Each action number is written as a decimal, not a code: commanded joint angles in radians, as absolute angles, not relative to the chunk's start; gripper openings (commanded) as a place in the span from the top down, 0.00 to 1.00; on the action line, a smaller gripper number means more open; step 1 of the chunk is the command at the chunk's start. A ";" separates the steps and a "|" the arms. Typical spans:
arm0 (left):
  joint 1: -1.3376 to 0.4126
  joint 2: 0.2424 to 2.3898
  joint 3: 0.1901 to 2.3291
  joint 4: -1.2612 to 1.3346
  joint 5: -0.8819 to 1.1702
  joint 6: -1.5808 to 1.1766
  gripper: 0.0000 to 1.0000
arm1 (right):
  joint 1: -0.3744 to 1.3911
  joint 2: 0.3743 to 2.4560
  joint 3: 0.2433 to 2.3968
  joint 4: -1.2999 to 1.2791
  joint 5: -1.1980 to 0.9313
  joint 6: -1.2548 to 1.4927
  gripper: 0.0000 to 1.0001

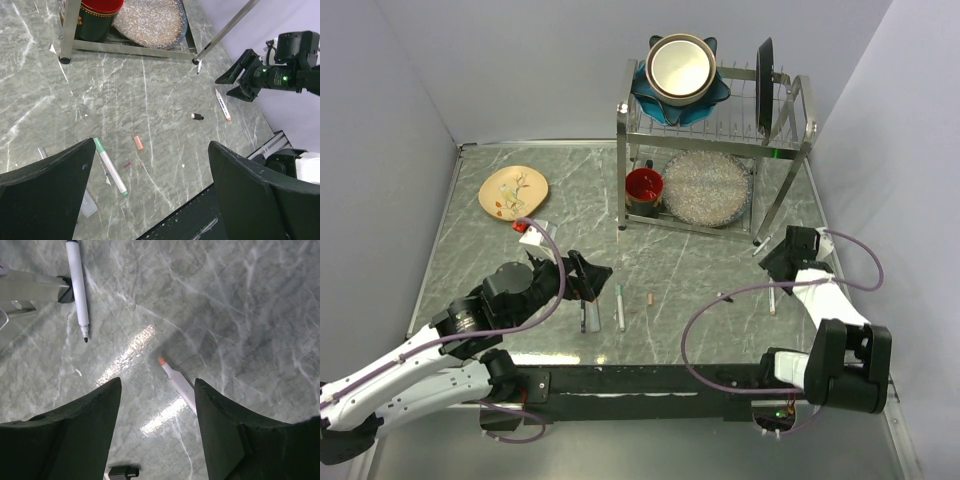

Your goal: Insert the pens into the pen caps

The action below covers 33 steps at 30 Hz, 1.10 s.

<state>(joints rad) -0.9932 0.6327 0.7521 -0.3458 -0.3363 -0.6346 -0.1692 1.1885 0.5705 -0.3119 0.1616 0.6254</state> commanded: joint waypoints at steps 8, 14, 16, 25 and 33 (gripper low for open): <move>-0.999 0.583 0.762 -0.316 -0.324 -0.609 0.01 | -0.212 1.295 0.660 -0.390 0.121 0.586 0.31; -0.999 0.571 0.762 -0.324 -0.319 -0.611 0.01 | -0.212 1.338 0.650 -0.400 0.057 0.566 0.37; -1.000 0.563 0.753 -0.314 -0.314 -0.612 0.01 | -0.210 1.325 0.643 -0.408 0.058 0.561 0.43; -1.005 0.551 0.747 -0.308 -0.304 -0.615 0.01 | -0.177 1.316 0.618 -0.414 0.058 0.552 0.66; -1.017 0.520 0.741 -0.316 -0.339 -0.617 0.01 | -0.087 1.339 0.612 -0.374 0.046 0.617 0.80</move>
